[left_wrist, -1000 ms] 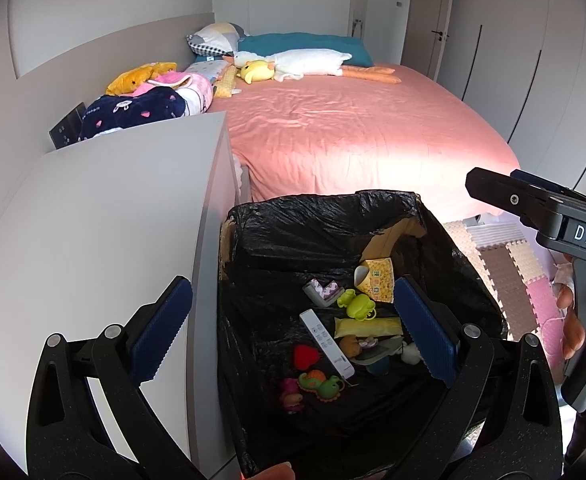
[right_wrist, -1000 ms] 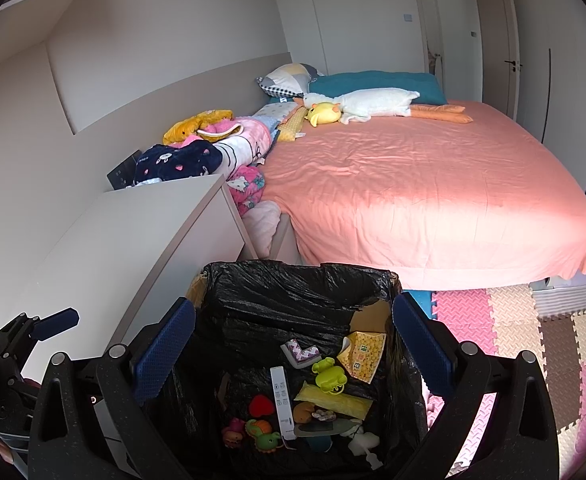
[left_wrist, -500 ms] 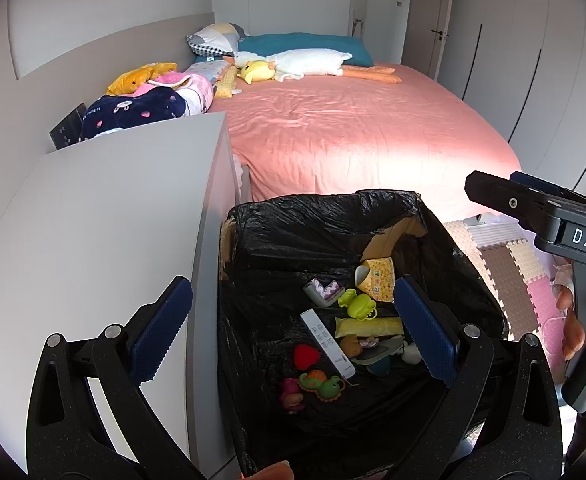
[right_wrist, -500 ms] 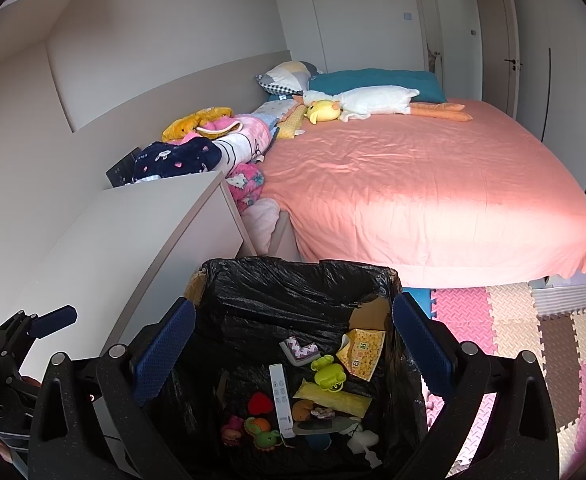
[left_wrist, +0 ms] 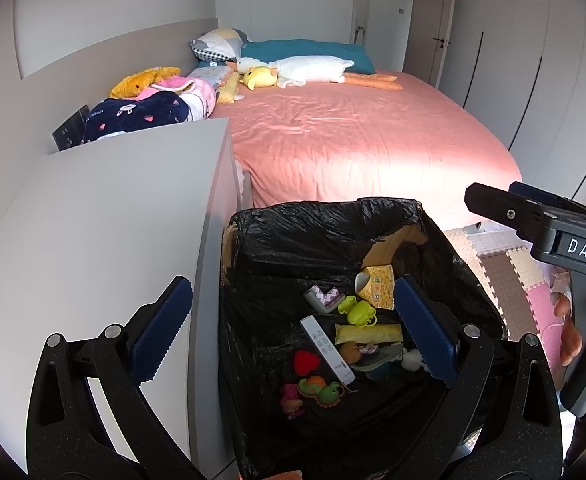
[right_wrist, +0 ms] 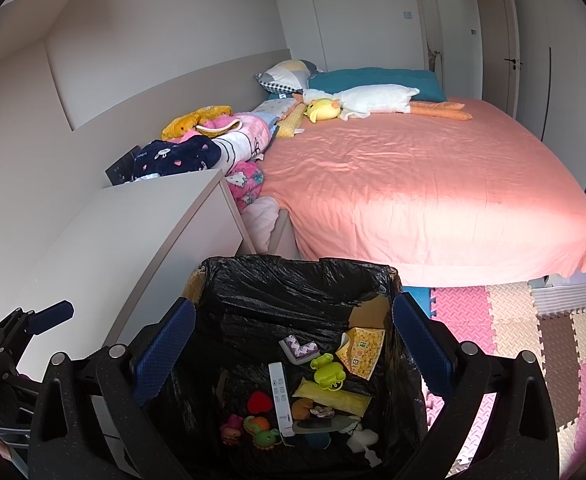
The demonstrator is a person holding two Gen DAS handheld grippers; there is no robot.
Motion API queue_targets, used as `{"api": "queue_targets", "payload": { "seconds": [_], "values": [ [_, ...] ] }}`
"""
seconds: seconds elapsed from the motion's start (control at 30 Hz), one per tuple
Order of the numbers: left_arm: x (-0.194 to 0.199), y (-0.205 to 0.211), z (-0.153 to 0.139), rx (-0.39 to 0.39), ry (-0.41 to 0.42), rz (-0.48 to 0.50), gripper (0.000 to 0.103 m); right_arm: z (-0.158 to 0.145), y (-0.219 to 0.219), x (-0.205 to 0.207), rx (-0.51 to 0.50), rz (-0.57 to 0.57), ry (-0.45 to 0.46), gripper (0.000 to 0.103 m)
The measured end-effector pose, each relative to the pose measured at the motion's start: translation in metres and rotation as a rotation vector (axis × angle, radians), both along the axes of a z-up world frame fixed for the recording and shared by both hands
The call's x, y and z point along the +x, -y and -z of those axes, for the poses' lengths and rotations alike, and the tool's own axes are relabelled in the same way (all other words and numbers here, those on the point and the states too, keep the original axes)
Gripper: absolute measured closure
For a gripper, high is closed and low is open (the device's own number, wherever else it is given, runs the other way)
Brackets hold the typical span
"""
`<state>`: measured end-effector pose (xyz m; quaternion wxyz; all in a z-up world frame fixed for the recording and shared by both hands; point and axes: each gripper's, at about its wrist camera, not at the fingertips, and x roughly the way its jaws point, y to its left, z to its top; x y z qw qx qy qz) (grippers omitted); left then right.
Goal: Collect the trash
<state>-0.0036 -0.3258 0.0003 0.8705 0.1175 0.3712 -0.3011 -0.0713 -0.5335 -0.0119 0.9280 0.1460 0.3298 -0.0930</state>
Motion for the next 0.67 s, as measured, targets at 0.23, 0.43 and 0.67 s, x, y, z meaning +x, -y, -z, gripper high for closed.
{"api": "queue_targets", "payload": {
  "seconds": [0.23,0.43,0.67],
  "values": [
    [-0.0018,0.0014,-0.0014,-0.003,0.01,0.006,0.006,0.0007,0.0009,-0.0012,0.001,0.002,0.001,0.004],
    [-0.0036,0.0027,-0.0018,0.0,0.014,0.018,0.006,0.001,0.0011,-0.0023,0.0,0.002,0.0,0.004],
    [-0.0003,0.0053,0.0016,0.013,-0.026,0.021,0.006,0.0016,0.0017,-0.0005,-0.001,0.006,0.002,0.004]
  ]
}}
